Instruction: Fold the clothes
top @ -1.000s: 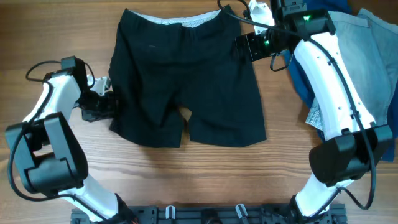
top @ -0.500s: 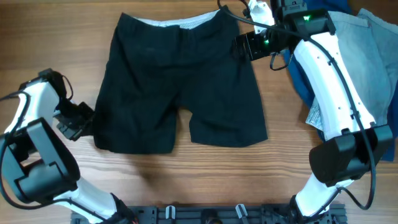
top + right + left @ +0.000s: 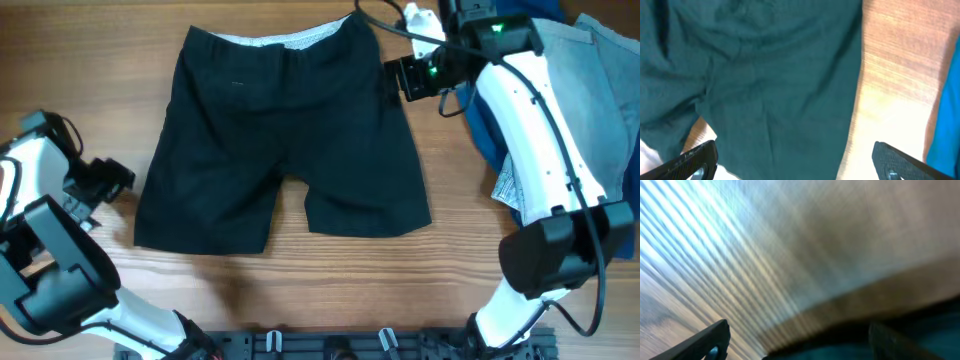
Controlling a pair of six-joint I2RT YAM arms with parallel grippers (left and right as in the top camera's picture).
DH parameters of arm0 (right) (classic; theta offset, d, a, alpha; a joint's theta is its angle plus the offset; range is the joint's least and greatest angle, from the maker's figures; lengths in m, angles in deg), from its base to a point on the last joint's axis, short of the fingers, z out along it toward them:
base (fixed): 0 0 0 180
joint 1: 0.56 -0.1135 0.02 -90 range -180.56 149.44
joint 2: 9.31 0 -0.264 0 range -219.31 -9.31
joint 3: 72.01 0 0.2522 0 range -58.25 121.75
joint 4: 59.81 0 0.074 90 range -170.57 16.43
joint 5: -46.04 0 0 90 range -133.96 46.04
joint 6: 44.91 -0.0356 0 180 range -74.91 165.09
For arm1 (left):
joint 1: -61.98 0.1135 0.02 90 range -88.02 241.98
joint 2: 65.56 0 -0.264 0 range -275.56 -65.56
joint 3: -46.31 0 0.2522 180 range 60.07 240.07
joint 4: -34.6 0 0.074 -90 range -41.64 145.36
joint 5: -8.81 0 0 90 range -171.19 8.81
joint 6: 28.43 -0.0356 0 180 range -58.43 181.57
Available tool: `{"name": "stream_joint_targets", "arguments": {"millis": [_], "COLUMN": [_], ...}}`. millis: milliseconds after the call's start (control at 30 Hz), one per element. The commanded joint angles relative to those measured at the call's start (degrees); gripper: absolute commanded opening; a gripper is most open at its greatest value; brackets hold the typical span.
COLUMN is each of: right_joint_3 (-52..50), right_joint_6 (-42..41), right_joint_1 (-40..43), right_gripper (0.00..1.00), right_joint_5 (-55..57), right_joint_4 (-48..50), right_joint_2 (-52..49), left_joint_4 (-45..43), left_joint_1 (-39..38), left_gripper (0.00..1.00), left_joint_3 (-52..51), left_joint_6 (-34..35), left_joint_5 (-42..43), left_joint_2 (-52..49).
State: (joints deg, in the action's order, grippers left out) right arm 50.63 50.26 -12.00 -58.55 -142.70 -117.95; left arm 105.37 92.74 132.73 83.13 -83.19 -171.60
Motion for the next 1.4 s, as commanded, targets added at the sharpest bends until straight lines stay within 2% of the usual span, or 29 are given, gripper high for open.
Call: {"name": "stream_joint_targets", "arguments": {"millis": [0, 167, 300, 400, 633, 733, 933, 1100, 1267, 1367], "right_joint_3": [-0.63, -0.63, -1.92, -6.34, -24.13, -32.48, -43.41, -47.06, -47.45, -47.45], "right_joint_6": [-3.37, -3.48, -0.24, -5.16, -24.11, -29.33, -26.25, -23.04, -20.44, -20.33], "right_joint_1": [2.40, 1.29, -7.82, -17.25, -30.51, -34.73, -36.98, -36.98, -36.98, -36.98], "right_gripper": [0.96, 0.94, 0.90, 0.89, 0.88, 0.85, 0.77, 0.70, 0.67, 0.62], "right_joint_5": [-1.38, -3.69, -3.23, -0.15, 9.88, 13.35, 15.37, 16.59, 16.65, 16.81], "right_joint_4": [-4.09, -9.68, -15.96, -14.64, -1.01, 11.74, 28.20, 33.29, 37.18, 38.40], "right_joint_2": [0.50, 6.27, 9.97, 10.40, 10.40, 10.38, 9.60, 8.04, 4.63, 2.45], "left_joint_4": [0.35, 0.33, -2.80, -5.70, -6.69, -6.71, -6.64, -6.45, -6.05, -5.92], "left_joint_1": [-1.75, -8.26, -13.97, -12.96, -1.44, 2.54, 3.17, 3.17, 3.17, 3.17], "left_gripper": [0.90, 0.92, 0.94, 0.96, 0.99, 1.00, 1.00, 0.99, 1.00, 1.00], "left_joint_3": [4.52, 4.57, 4.57, 4.57, 4.57, 4.57, 4.57, 4.57, 4.55, 4.55], "left_joint_6": [-3.63, -11.63, -15.17, -13.16, -4.50, -4.28, -4.15, -4.15, -4.15, -4.15], "left_joint_5": [4.39, 12.31, 12.48, 12.68, 14.73, 16.61, 16.59, 16.59, 16.57, 16.57], "left_joint_2": [5.84, 13.09, 17.62, 19.91, 22.14, 22.14, 22.14, 22.14, 22.14, 22.14]}}
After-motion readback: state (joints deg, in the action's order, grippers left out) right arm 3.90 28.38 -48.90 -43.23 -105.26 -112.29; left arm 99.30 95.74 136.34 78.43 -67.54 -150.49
